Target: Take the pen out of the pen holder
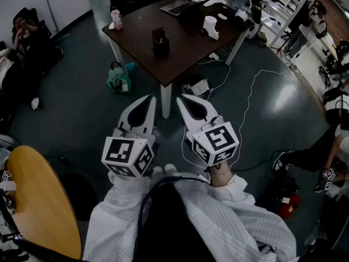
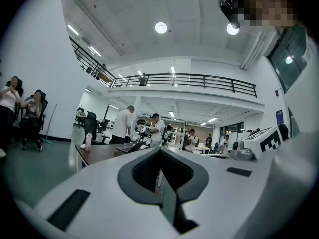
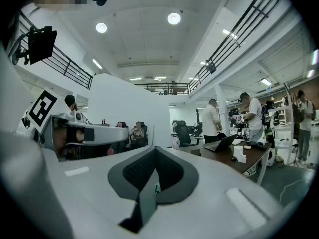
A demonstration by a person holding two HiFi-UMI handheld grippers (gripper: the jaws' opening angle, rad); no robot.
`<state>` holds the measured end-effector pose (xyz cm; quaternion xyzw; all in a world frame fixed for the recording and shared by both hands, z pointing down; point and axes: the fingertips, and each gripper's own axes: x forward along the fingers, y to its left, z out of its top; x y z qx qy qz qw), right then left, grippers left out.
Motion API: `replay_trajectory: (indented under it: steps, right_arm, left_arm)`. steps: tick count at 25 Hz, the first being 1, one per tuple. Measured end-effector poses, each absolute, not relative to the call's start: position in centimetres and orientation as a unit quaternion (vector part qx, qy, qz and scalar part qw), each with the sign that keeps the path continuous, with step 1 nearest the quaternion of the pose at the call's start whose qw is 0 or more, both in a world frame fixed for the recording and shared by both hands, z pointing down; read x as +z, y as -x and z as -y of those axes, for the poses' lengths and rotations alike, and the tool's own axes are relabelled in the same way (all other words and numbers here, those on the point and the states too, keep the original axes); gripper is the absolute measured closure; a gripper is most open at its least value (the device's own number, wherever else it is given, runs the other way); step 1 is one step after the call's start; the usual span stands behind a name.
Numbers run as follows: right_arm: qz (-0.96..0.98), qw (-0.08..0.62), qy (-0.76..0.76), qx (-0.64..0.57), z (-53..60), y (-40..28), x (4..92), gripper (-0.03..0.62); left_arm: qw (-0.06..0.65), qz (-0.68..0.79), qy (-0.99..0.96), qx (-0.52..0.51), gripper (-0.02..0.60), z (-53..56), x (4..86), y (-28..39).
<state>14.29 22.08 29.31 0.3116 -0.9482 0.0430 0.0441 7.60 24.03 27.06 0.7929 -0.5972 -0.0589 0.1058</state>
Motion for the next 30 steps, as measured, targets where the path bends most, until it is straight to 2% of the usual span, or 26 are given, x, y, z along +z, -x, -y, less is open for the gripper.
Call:
replay_trajectory:
  steps: [23,30]
  right_arm:
    - [0.95,0.025,-0.303,0.071,-16.3,-13.4,30.6,0.592]
    - [0.947,0.039,-0.31,0.081,-11.3,-10.5,32.6,0.592]
  left_arm:
    - [0.128,0.605,-0.784,-0.053,0.577,-18.4,29.4,-6.8]
    - [0.142,0.601,-0.785,-0.058,0.577,-12.8,31.3,-3.5]
